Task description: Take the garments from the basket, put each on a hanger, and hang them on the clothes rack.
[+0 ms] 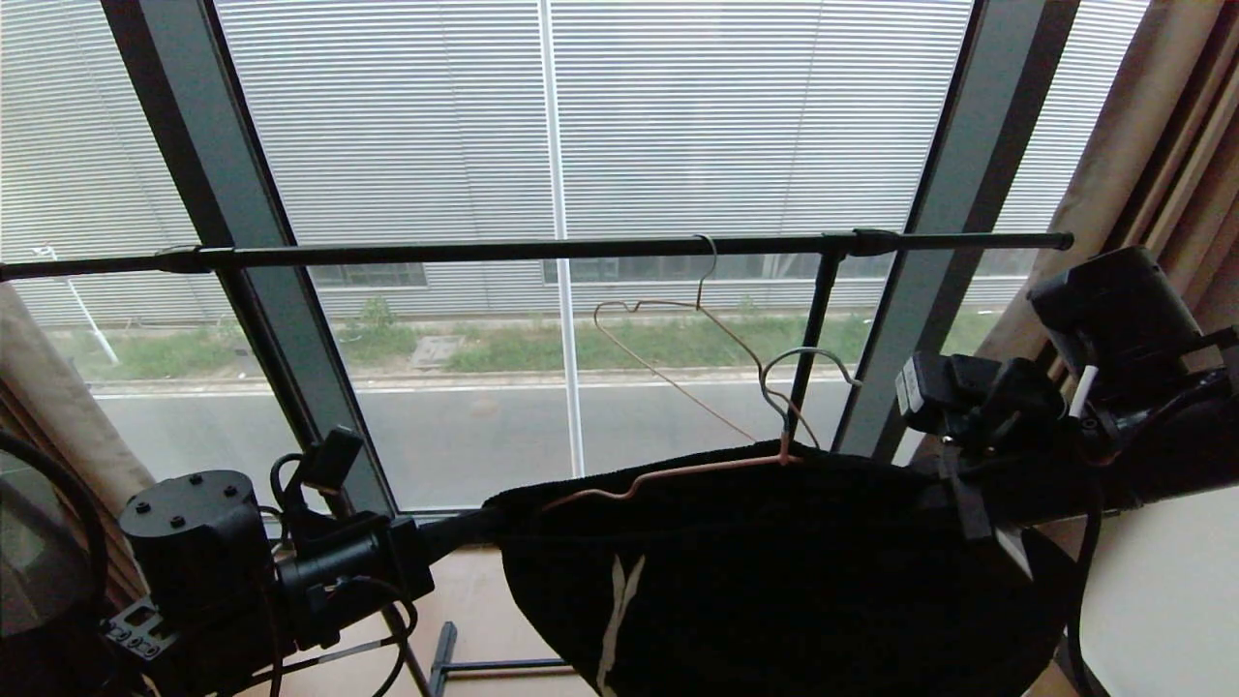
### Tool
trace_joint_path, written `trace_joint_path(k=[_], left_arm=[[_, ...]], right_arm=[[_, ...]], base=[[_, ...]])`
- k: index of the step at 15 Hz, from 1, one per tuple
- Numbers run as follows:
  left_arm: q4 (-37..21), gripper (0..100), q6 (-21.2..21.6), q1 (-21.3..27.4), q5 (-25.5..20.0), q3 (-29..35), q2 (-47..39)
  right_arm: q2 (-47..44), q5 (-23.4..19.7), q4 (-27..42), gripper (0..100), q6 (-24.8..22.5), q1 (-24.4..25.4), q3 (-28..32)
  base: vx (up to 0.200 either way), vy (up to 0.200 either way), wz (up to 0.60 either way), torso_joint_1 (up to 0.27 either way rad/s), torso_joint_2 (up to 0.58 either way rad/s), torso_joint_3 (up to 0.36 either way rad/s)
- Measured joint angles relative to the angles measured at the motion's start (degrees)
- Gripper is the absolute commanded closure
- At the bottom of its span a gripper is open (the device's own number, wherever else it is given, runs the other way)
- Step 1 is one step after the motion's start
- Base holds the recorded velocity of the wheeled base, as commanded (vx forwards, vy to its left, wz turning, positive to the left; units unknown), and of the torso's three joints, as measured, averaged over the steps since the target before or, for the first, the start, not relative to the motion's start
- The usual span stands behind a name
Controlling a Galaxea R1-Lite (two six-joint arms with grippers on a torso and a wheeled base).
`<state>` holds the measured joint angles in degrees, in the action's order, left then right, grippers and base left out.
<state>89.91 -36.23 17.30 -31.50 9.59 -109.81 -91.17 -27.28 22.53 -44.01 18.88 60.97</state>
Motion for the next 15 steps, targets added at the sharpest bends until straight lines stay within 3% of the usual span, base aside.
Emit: trace_joint_path(k=[3, 4, 10, 15], left_arm=[[0.00, 100, 2.21, 0.45, -0.05, 1.43, 0.85], [-2.43, 100, 3.58, 0.59, -0.05, 2.39, 1.49], [-33.06, 100, 10.42, 2.82, 0.35, 14.04, 9.73], [-46.85, 100, 15.13, 8.66, 4.57, 22.91, 13.45]], right_arm=[[-0.23, 3.80, -6.74, 100, 0.13, 0.43, -4.08], [-0.33, 4.19, -8.11, 100, 0.20, 0.55, -5.32], [-1.33, 5.36, -13.20, 100, 0.96, 0.62, -8.35], [-2.38, 5.75, -23.31, 100, 1.67, 0.60, -14.58]], base=[[0.000, 0.000, 0.00, 0.000, 0.00, 0.000], [0.000, 0.000, 0.00, 0.000, 0.00, 0.000], [0.000, 0.000, 0.00, 0.000, 0.00, 0.000], [0.000, 0.000, 0.00, 0.000, 0.00, 0.000]])
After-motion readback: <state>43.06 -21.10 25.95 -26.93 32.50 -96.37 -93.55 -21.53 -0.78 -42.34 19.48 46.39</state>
